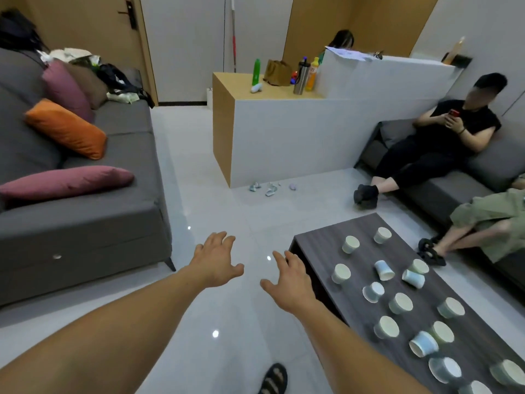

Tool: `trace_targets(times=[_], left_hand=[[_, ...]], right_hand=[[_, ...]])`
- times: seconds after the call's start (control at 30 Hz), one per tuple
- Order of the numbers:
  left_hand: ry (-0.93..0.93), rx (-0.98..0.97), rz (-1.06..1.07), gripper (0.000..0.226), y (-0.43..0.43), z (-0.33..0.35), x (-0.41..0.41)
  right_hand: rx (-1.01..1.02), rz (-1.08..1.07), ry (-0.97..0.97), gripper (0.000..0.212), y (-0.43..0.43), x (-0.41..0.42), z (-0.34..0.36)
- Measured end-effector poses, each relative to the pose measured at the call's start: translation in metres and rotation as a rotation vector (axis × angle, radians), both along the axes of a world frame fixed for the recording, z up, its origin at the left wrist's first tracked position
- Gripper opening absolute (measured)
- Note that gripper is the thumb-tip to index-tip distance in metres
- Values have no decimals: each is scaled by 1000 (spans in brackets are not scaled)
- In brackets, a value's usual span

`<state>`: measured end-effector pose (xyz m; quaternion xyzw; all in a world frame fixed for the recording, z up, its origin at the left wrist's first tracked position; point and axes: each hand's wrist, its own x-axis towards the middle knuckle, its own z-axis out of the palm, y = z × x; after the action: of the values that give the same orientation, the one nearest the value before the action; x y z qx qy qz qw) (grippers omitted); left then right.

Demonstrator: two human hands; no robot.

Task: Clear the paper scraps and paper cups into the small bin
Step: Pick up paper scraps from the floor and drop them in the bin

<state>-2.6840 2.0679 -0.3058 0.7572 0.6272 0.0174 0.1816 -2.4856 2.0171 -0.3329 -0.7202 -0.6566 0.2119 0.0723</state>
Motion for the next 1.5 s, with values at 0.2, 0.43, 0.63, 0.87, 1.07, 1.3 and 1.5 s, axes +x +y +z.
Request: trace_targets(times=[0.2, 0.43, 0.63, 0.87, 1.07, 1.3, 1.5], left_hand=[[35, -7, 29, 82, 136, -4, 37], [-2, 27, 99, 81, 285, 11, 69], [-6, -45, 101, 82, 413, -12, 68], [-51, -89, 42, 81, 587, -19, 64], [-55, -89, -11, 81, 702, -14, 78], [-23, -169, 31, 82, 812, -43, 111], [7, -266, 157, 83, 898, -75, 142]], right_hand=[[-12, 28, 36, 81, 145, 42, -9], [8, 62, 3, 80, 309, 90, 15], [-42, 73, -27, 79, 435, 90, -5], [-114, 20, -66, 78, 580, 83, -16], [-109, -4, -57, 78, 689, 87, -16], [-161, 60, -49, 78, 823, 120, -47], [-206, 193, -48, 77, 931, 156, -73]])
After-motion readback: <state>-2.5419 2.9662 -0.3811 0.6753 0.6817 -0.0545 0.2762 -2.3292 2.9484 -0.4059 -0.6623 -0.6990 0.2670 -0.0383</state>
